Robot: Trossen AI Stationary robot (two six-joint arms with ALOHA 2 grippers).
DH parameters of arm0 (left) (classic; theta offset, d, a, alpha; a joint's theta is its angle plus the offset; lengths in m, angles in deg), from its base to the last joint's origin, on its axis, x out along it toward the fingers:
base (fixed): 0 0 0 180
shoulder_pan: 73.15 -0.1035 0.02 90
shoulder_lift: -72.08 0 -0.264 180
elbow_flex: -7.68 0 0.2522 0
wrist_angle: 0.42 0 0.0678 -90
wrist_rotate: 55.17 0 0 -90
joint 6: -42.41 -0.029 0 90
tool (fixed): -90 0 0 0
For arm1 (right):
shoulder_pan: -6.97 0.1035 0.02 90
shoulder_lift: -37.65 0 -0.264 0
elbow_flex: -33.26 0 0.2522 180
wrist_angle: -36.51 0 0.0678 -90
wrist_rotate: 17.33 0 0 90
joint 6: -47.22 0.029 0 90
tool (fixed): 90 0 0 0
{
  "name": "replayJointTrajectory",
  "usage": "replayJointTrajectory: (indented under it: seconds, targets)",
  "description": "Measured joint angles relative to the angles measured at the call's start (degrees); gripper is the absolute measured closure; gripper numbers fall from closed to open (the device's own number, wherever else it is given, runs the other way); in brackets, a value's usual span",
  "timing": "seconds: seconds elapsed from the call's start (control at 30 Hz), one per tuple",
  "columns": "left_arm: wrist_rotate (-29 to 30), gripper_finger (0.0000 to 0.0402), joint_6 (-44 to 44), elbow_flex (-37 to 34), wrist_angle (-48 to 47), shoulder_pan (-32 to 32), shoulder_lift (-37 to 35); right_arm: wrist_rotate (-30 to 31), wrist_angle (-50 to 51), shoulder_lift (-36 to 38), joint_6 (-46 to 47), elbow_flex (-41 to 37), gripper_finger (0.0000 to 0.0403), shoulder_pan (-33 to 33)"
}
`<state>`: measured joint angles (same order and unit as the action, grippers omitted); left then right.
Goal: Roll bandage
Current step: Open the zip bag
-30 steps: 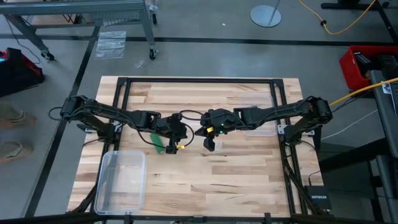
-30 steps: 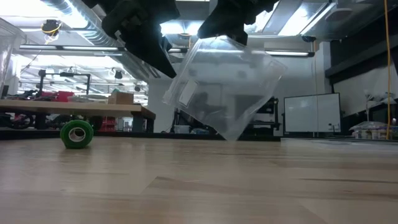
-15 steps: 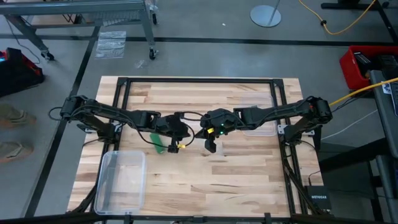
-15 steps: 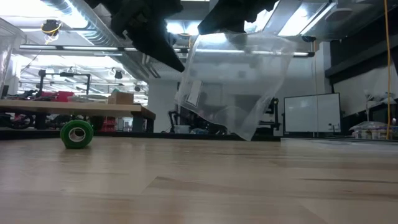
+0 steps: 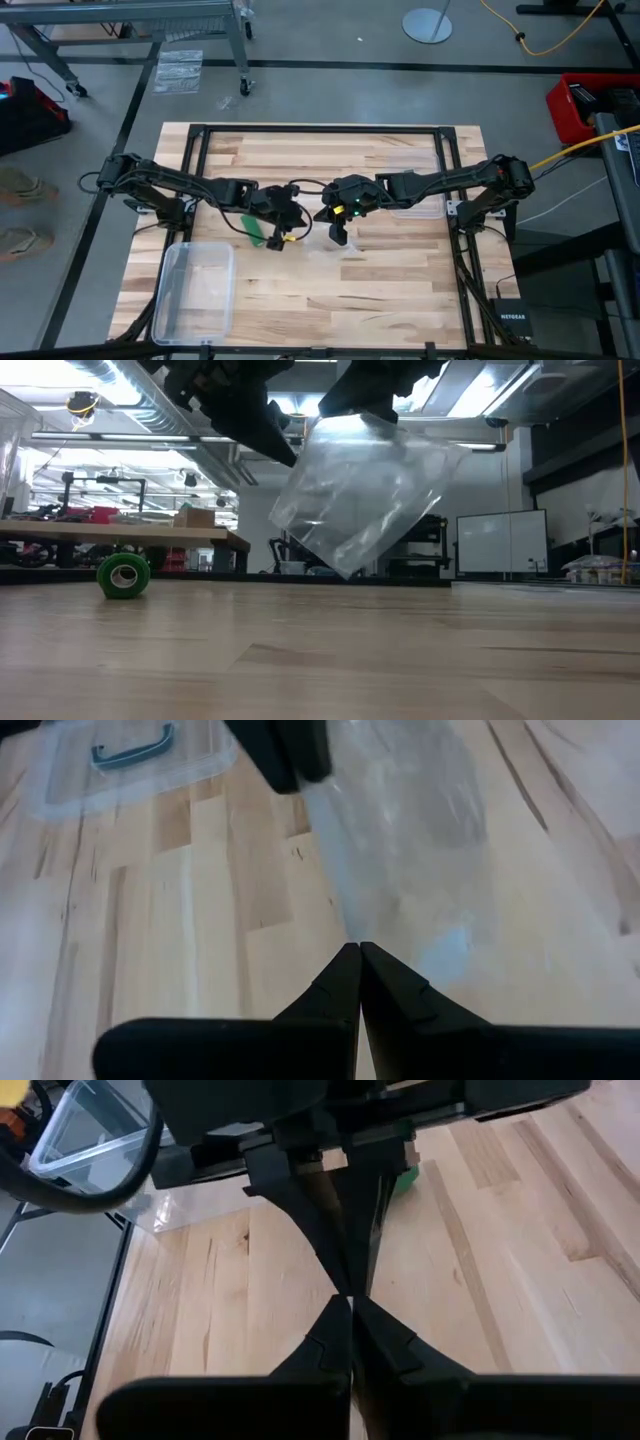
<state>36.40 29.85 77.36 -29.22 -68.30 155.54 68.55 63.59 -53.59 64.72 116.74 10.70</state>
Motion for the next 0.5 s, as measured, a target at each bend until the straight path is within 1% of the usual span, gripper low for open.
replayJointTrajectory:
  seconds: [0.1,0.3,0.5]
  targets:
    - [-0.04,0.0398,-1.44,0.0,-0.95,0.44,0.0,0.0,0.22,0.0,0.0,0.0,0.0401,0.0]
    - [-0.09,0.0398,-1.07,0.0,-2.18,0.42,0.0,0.02,0.2,0.0,0.0,0.0,0.0401,0.0]
    - [-0.04,0.0398,1.86,0.0,-2.86,0.4,0.0,0.02,0.51,0.0,0.0,0.0,0.0401,0.0]
